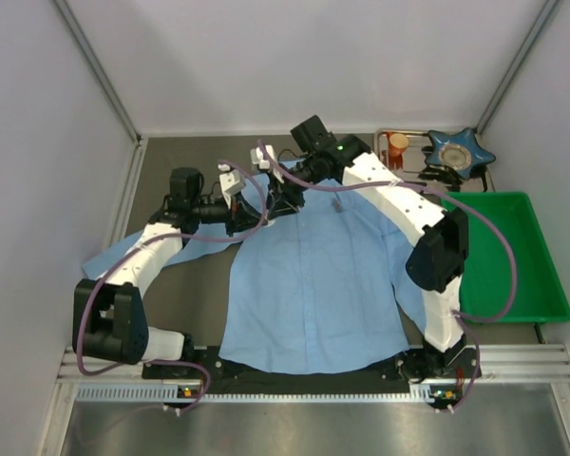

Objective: Pin the brooch onto the clothing
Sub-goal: Adjust the brooch, then pin the brooch to the clothes.

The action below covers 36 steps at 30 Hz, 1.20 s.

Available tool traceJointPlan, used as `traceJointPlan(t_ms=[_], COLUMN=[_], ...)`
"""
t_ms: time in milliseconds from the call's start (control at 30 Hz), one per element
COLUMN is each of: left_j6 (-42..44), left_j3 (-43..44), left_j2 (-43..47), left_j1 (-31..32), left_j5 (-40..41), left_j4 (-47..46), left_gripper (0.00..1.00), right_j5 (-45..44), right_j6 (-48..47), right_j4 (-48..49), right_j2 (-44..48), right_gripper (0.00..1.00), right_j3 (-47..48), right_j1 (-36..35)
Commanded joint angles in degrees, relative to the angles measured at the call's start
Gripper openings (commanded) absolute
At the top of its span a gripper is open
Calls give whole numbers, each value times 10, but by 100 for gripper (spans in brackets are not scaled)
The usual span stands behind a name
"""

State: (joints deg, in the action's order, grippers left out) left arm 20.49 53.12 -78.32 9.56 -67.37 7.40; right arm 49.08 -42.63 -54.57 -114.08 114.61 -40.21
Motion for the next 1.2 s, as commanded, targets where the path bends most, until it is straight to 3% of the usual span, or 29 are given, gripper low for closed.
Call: traceJointPlan(t_ms=[0, 133, 233, 333, 467, 933, 1167], left_j6=[-125, -169, -179, -158, -97, -69, -62], left_j3=[-52, -108, -94, -92, -83, -113, -110], left_j2=[27, 20, -13, -42, -73, -96, -111], left_j1=[0, 5, 8, 14, 28, 41, 57], left_j5=[92, 239, 365, 416, 490, 504, 506], left_j4=[-185, -294, -302, -321, -298, -321, -333], left_gripper=[0, 0, 0, 0, 0, 0, 0], right_j5=[39, 24, -26, -82, -82, -159, -158], right_j6=[111, 297, 360, 419, 502, 585, 598], right_j4=[44, 139, 161, 167, 172, 206, 215], right_j2=[-23, -59, -83, -115, -163, -243, -263], right_gripper=[44, 48, 48, 48, 48, 52, 46], right_j3=[88, 91, 102, 107, 109, 149, 150], right_j1=[38, 78, 85, 85, 84, 51, 47])
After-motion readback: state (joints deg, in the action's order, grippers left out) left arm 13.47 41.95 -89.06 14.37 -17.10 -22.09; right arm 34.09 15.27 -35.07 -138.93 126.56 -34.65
